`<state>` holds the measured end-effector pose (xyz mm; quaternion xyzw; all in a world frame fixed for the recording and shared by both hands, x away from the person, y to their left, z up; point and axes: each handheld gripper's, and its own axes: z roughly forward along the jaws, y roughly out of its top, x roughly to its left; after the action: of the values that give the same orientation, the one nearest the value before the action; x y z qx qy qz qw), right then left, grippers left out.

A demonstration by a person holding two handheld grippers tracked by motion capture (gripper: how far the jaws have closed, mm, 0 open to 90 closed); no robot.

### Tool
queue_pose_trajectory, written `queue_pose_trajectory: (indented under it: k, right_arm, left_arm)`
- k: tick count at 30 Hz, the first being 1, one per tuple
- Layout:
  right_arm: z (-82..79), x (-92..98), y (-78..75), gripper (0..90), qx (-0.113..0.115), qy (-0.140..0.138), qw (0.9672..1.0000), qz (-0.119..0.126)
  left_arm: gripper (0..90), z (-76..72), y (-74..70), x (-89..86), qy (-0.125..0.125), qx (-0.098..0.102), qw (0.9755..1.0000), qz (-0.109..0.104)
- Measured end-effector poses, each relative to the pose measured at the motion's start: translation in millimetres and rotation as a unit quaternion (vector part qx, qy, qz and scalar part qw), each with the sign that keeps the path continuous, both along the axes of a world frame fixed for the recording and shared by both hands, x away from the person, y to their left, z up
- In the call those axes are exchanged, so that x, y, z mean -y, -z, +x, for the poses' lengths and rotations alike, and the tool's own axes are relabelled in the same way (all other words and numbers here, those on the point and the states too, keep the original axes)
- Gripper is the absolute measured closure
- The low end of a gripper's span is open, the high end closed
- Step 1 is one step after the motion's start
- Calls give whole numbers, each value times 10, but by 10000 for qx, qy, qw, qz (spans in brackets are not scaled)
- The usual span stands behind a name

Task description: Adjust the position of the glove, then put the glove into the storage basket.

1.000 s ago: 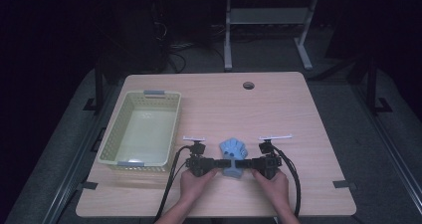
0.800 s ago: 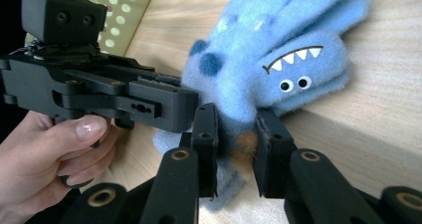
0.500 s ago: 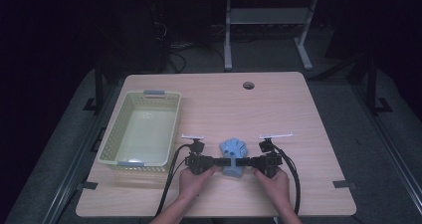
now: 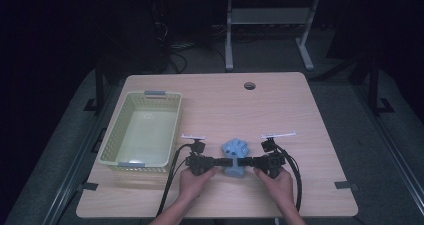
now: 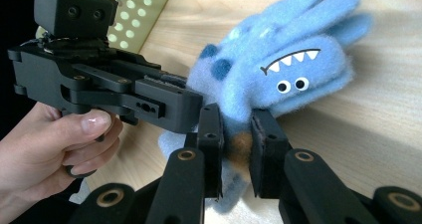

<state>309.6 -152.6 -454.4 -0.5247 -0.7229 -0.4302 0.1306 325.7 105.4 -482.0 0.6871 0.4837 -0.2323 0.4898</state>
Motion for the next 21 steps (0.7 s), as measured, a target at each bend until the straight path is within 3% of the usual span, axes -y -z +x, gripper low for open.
queue_pose_trajectory:
  k: [11,21]
  right_arm:
    - [-2,-49,-206,775,219,-102,9997,-34]
    - [32,-123,-378,776,339,-239,9991,-44]
  left_arm:
    - [729,-18,-224,-61,61,271,9996,-13]
    - [728,-24,-388,-154,33,399,9992,-56]
